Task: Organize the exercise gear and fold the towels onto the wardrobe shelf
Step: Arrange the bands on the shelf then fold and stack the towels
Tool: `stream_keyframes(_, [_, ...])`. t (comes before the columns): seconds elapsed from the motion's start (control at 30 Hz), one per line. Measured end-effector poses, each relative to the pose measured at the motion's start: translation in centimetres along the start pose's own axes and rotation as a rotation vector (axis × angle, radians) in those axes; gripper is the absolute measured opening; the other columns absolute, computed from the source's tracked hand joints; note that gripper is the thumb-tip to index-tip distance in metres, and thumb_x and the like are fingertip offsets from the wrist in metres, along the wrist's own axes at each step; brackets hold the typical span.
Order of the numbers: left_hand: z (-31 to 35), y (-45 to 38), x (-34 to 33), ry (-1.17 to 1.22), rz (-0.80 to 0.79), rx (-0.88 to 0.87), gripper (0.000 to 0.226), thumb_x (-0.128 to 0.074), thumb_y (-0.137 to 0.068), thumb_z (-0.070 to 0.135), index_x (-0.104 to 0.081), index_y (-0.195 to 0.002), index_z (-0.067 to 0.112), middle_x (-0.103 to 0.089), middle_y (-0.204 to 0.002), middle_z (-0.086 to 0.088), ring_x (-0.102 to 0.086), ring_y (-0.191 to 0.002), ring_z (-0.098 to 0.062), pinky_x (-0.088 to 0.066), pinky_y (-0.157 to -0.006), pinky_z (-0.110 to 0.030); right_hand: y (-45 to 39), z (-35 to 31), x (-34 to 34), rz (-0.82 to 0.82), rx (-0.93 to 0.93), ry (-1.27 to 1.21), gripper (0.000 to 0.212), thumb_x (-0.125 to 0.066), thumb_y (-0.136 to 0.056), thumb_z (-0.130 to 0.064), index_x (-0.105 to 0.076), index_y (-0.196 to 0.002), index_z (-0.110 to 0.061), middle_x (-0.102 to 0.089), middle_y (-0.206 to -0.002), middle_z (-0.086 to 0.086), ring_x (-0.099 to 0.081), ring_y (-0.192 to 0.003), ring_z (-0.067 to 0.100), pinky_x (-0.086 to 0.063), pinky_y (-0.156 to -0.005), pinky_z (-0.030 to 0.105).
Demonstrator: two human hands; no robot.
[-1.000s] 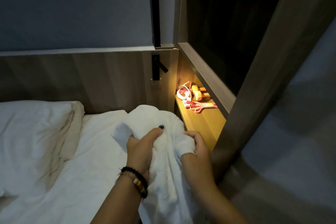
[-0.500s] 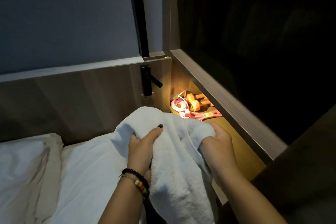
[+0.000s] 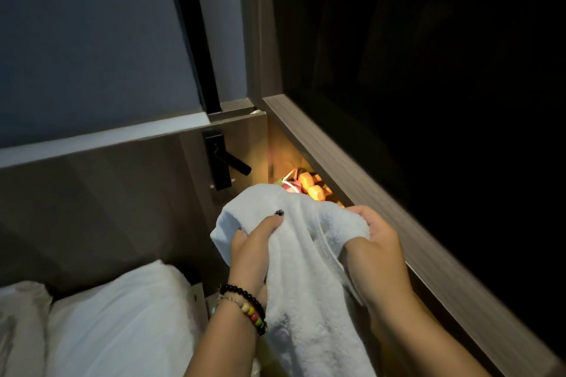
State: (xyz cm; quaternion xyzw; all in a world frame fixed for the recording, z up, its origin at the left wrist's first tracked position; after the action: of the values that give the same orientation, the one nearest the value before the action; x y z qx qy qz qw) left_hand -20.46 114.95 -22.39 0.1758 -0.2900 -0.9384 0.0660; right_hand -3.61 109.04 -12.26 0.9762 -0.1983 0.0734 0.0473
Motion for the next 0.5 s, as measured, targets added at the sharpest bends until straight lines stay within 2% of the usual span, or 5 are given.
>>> stream_keyframes(0.1, [0.6,-3.2,-2.0,-0.049,-0.002,0.040,0.091,-0.082,-0.062,0.043,-0.039,-0.139,0.021,-0.056,-0.119,-0.008,-0.059,-0.103,-0.032,-0.051,-0.088,-0.052,-2.4,0.4,-1.0,-0.031,-0.015,0.027,0.015,-0.056,-0.079,-0.007,-0.063,-0.086,-0.018,-0.064,-0.081,0.004,-0.061,-0.078,0.021,-0.049,-0.059,0.031])
stream_keyframes(0.2, [0.7,-6.2,-3.5,-0.057,-0.019,0.049,0.088,-0.080,-0.069,0.040,-0.035,-0.142,0.021,-0.055,-0.120,-0.008,-0.057,-0.104,-0.031,-0.051,-0.090,-0.052,-4.6,1.5,-1.5,-0.018,-0.025,0.065,0.025,-0.050,-0.064,-0.020,-0.062,-0.086,-0.021,-0.064,-0.081,0.001,-0.060,-0.075,0.014,-0.043,-0.056,0.020])
stream_keyframes(0.27, [0.6,-8.0,-4.6,-0.063,-0.064,0.056,0.082,-0.079,-0.072,0.036,-0.038,-0.140,0.019,-0.057,-0.117,-0.008,-0.059,-0.101,-0.031,-0.052,-0.087,-0.050,-5.8,2.2,-1.3,0.013,-0.033,0.090,0.022,-0.052,-0.066,-0.016,-0.063,-0.083,-0.023,-0.065,-0.077,-0.004,-0.060,-0.073,0.011,-0.043,-0.058,0.023])
stream_keyframes(0.37, [0.8,-10.5,-5.9,-0.097,-0.146,0.094,0.067,-0.080,-0.073,0.030,-0.050,-0.130,0.014,-0.065,-0.110,-0.011,-0.065,-0.094,-0.030,-0.055,-0.070,-0.039,-7.5,3.8,-0.9,0.062,-0.080,0.126,0.029,-0.053,-0.076,0.004,-0.063,-0.077,-0.023,-0.064,-0.070,-0.001,-0.055,-0.064,0.014,-0.041,-0.056,0.029])
stream_keyframes(0.5, [1.1,-14.0,-6.6,-0.196,-0.238,0.168,0.044,-0.077,-0.078,0.023,-0.059,-0.117,0.012,-0.068,-0.105,-0.013,-0.066,-0.091,-0.030,-0.053,-0.065,-0.034,-9.5,5.8,-2.4,0.081,-0.122,0.208,0.030,-0.052,-0.078,0.005,-0.061,-0.076,-0.023,-0.063,-0.067,-0.009,-0.053,-0.061,0.012,-0.038,-0.053,0.025])
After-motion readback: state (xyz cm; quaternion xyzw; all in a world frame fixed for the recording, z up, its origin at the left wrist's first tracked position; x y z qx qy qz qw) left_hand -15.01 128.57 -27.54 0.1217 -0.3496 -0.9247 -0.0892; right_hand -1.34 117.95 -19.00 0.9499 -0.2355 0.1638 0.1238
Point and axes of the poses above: each hand's wrist, its own y-axis away from the middle knuckle, its own x-axis out of the back of the hand, z = x × y, the point moved 9 cm from there along -y, towards the middle knuckle
